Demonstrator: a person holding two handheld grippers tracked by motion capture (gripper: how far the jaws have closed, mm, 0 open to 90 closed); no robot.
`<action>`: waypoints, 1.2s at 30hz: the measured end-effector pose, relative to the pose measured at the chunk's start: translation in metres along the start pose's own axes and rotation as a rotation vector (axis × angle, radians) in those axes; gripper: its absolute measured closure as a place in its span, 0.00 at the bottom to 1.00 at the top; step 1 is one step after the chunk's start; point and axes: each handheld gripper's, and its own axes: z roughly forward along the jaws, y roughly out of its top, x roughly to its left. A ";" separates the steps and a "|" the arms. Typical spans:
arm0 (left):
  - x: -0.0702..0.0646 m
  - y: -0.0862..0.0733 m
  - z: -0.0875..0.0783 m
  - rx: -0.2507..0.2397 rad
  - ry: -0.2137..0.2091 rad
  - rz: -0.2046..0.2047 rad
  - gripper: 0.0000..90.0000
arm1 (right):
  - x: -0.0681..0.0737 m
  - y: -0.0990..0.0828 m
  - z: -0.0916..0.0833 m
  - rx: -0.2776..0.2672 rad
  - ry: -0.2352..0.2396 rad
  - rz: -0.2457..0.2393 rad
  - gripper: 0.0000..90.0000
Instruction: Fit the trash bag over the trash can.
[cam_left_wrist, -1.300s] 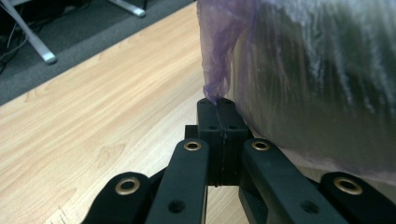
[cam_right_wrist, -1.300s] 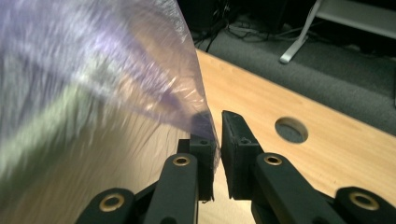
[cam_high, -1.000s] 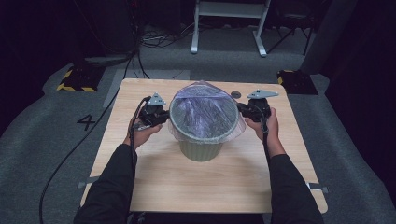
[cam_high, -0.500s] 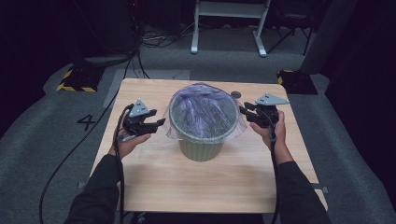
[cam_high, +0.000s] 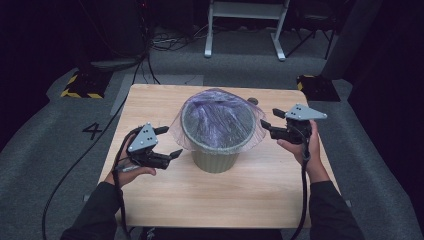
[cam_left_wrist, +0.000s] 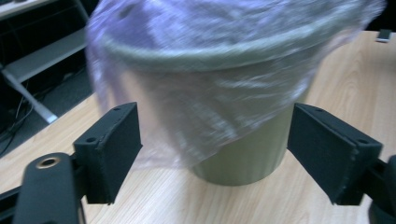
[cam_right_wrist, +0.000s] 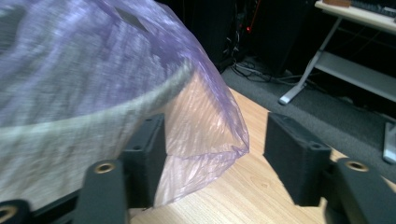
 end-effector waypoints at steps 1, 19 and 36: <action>-0.003 0.002 0.001 -0.003 0.003 0.012 0.23 | 0.001 0.000 -0.003 -0.005 0.004 -0.008 0.40; -0.006 0.009 0.020 0.035 0.001 0.067 0.80 | 0.051 -0.011 -0.039 -0.036 0.097 -0.219 0.31; -0.011 -0.003 0.032 0.074 -0.055 0.102 1.00 | 0.069 -0.028 -0.018 -0.023 0.154 -0.292 1.00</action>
